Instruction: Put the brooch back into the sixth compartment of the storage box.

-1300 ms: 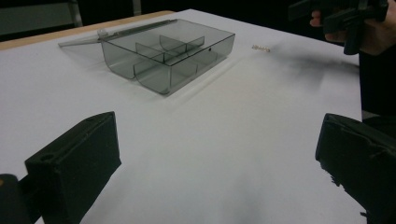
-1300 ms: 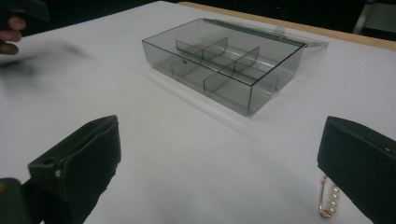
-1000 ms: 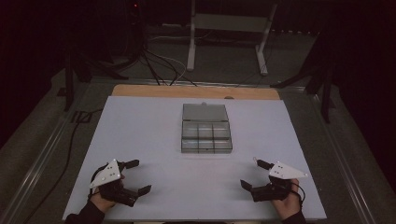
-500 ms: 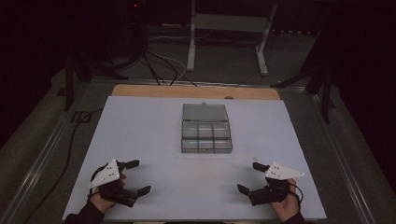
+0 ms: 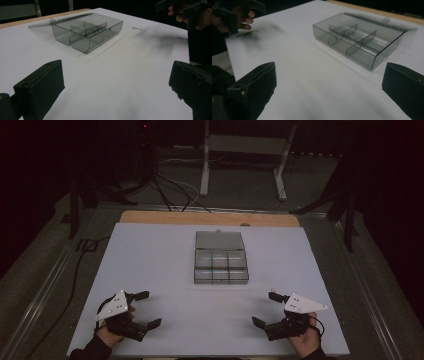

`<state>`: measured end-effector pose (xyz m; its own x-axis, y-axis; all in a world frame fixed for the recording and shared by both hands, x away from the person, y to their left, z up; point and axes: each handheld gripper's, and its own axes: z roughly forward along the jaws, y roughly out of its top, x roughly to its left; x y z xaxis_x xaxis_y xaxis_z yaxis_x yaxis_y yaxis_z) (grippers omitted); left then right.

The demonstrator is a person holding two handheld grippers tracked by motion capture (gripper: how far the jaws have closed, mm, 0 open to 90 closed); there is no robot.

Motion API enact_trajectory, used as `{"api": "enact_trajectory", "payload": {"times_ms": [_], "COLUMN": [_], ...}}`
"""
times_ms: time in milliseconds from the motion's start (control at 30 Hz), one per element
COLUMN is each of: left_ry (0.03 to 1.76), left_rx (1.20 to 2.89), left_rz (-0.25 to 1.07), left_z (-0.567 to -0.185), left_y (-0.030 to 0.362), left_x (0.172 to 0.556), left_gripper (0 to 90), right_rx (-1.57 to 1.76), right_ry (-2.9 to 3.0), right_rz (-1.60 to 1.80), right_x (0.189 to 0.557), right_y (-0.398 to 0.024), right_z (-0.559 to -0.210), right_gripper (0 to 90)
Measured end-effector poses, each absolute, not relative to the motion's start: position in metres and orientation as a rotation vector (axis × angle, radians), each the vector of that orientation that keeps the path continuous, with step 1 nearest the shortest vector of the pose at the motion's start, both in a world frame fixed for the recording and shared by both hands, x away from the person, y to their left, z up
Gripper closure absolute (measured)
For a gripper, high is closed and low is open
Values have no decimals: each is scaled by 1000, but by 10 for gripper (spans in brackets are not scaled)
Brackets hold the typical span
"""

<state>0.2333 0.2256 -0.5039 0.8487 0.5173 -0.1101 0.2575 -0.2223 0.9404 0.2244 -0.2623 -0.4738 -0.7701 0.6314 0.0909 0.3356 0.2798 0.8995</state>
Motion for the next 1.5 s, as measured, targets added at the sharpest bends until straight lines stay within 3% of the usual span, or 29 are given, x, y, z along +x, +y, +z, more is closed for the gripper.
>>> {"api": "enact_trajectory", "payload": {"times_ms": [1500], "left_ry": [589], "left_rx": [1808], "left_rz": [258], "left_z": [-504], "left_y": [226], "left_x": [234], "left_gripper": [15], "right_rx": [1028], "right_ry": [2055], "right_rz": [1464], "right_x": [269], "right_y": [-289], "right_z": [-459], "right_gripper": [0]}}
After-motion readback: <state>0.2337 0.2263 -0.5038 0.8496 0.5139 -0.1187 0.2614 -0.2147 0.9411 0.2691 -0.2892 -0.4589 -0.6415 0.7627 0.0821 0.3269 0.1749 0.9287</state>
